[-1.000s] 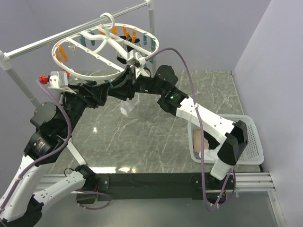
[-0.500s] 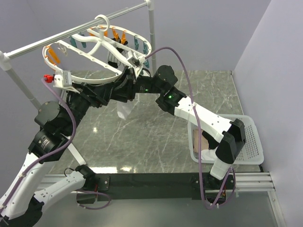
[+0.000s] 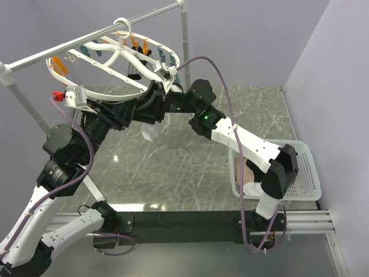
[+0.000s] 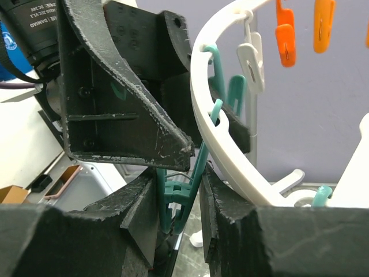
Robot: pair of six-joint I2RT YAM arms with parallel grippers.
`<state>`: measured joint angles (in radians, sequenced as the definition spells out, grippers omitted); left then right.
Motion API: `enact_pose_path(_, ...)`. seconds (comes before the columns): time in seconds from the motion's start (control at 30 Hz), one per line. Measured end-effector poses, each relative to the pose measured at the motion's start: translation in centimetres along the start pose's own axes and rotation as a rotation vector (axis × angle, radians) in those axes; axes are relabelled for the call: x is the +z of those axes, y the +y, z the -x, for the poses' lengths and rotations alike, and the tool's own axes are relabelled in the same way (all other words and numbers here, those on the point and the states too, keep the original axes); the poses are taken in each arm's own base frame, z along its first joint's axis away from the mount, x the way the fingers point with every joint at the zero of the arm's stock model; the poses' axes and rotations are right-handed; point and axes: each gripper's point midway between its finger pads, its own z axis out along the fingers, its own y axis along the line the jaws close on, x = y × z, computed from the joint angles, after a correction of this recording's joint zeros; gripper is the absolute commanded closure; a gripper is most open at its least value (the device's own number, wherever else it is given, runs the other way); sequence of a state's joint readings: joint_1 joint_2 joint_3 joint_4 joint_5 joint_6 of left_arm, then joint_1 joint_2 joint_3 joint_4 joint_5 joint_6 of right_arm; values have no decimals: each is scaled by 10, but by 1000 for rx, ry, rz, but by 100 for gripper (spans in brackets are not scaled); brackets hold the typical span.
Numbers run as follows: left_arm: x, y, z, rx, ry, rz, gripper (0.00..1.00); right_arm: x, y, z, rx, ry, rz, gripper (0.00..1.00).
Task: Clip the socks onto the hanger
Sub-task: Open the clamp at the hanger.
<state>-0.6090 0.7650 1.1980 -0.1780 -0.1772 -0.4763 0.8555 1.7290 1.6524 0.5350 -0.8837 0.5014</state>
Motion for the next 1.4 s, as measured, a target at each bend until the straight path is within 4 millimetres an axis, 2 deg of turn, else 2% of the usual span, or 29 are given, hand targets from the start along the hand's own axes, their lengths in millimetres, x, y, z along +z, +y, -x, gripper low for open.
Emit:
enact_pose_path(0.13, 2, -5, -1, -18, 0, -22, 60, 0, -1, 0, -1, -1, -1, 75)
enact_pose_path(0.2, 3, -5, -2, -27, -4, -29, 64, -1, -1, 0, 0, 2, -4, 64)
enact_pose_path(0.3, 4, -5, -3, -38, -6, -26, 65, -1, -3, -2, -7, 8, -11, 54)
enact_pose_path(0.53, 5, 1, -4, -55, -15, 7, 66, -9, -10, -14, -35, 44, -75, 46)
enact_pose_path(0.83, 6, 3, 1, -73, -39, 24, 66, -29, -25, -17, -101, 43, -251, 45)
enact_pose_path(0.9, 7, 4, 0, -73, -39, 28, 66, -32, -25, -12, -129, 33, -287, 46)
enact_pose_path(1.0, 10, 7, -2, -71, -36, 41, 66, -32, -20, -1, -187, 14, -324, 46)
enact_pose_path(1.2, 12, 9, -4, -70, -31, 52, 66, -21, 5, 11, -324, -8, -376, 46)
enact_pose_path(1.3, 12, 9, -4, -70, -33, 52, 66, -16, 10, 9, -377, 0, -414, 46)
enact_pose_path(1.4, 12, 9, -3, -70, -37, 55, 66, -16, 4, 2, -431, 32, -496, 46)
